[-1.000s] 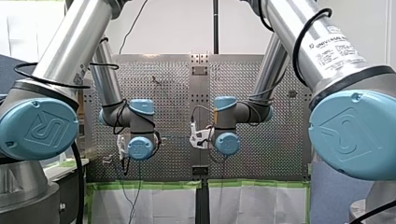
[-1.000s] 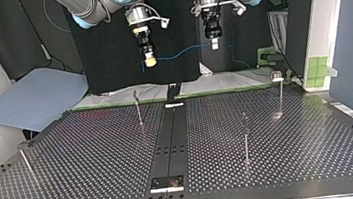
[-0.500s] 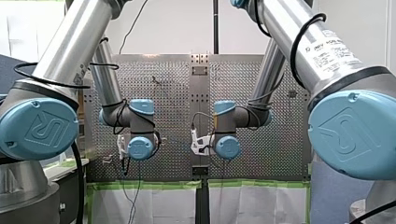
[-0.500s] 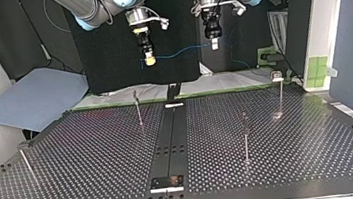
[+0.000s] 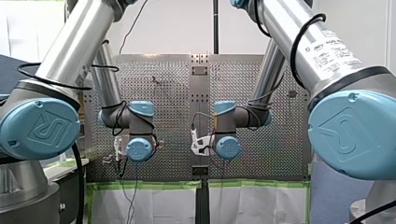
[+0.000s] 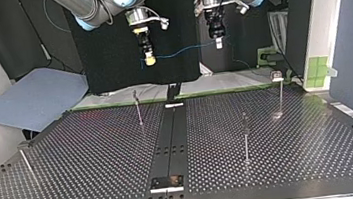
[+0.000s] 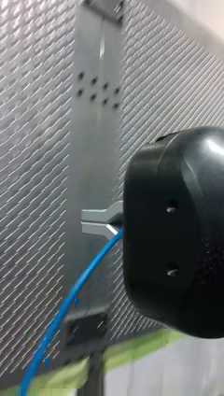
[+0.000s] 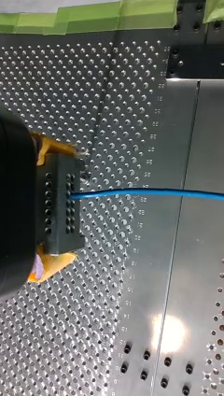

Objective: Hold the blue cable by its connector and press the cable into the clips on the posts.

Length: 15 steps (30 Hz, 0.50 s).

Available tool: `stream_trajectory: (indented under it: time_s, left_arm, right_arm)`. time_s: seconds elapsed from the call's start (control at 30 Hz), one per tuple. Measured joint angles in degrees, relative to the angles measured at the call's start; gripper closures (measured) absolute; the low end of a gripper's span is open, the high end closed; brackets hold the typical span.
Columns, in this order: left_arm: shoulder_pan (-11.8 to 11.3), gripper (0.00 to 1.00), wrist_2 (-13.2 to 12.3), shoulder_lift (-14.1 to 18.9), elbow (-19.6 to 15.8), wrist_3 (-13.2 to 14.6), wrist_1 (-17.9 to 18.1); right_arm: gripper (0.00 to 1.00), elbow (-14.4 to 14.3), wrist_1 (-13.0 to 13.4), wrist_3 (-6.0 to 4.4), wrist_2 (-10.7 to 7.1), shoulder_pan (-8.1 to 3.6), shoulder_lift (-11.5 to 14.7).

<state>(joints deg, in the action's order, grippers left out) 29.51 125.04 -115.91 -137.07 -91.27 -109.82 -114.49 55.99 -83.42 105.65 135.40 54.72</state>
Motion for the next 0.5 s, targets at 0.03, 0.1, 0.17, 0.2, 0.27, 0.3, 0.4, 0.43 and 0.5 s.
stream_trajectory:
  time_s: [0.03,0.1,0.17,0.2,0.27,0.3,0.4,0.43,0.5]
  left_arm:
    - [-0.4,1.0,0.3,-0.5,0.0,0.4,-0.2]
    - [-1.1,1.0,0.8,-1.5,0.0,1.5,-0.4]
    - [-1.5,1.0,1.0,-2.5,0.0,2.5,-0.5]
    - [-1.6,1.0,1.1,-3.3,0.0,3.3,-0.5]
    - [-1.7,1.0,1.2,-4.1,0.0,4.4,-0.6]
    - [-1.7,1.0,1.2,-4.5,0.0,5.2,-0.6]
    - [-1.7,1.0,1.2,-4.9,0.0,7.1,-0.6]
    - [-1.7,1.0,1.2,-5.0,0.0,7.6,-0.6]
    - [-1.7,1.0,1.2,-5.0,0.0,8.5,-0.6]
  right_arm:
    - [1.0,0.0,0.0,0.0,0.0,0.0,0.0]
    - [1.0,0.0,0.0,0.0,0.0,0.0,0.0]
    - [1.0,0.0,0.0,0.0,0.0,0.0,0.0]
    - [1.0,0.0,0.0,0.0,0.0,0.0,0.0]
    - [1.0,0.0,0.0,0.0,0.0,0.0,0.0]
    - [1.0,0.0,0.0,0.0,0.0,0.0,0.0]
    - [1.0,0.0,0.0,0.0,0.0,0.0,0.0]
    - [1.0,0.0,0.0,0.0,0.0,0.0,0.0]
    - [1.0,0.0,0.0,0.0,0.0,0.0,0.0]
